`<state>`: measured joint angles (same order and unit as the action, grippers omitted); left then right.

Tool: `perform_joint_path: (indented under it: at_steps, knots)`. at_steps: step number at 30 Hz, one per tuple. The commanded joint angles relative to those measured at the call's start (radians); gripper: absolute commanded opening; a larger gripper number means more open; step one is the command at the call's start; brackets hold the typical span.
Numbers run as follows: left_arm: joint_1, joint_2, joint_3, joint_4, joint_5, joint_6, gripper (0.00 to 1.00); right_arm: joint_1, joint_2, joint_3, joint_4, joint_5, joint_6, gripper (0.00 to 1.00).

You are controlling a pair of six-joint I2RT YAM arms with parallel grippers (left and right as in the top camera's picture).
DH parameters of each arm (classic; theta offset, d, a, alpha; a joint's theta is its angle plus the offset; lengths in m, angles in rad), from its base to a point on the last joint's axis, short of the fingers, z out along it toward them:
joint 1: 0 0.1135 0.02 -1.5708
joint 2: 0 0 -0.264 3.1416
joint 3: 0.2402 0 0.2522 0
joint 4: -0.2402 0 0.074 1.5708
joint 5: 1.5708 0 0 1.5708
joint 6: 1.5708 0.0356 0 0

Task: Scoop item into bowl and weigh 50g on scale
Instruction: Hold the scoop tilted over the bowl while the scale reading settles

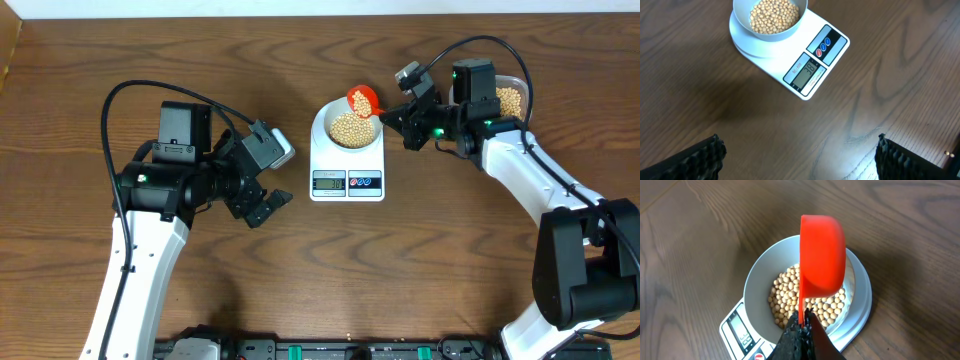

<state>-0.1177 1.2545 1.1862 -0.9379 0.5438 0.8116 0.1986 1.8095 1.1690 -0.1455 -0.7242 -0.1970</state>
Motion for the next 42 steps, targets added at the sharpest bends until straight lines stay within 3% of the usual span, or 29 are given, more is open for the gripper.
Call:
perform_joint_path:
  at_steps: [1,42]
  knots:
    - [0.005,-0.014,0.016,-0.003,-0.002,-0.005,0.98,0.006,0.008,-0.005,0.000,-0.003,-0.022,0.01]
    - [0.005,-0.014,0.016,-0.003,-0.002,-0.005,0.98,0.013,-0.020,-0.005,-0.007,-0.002,-0.021,0.01]
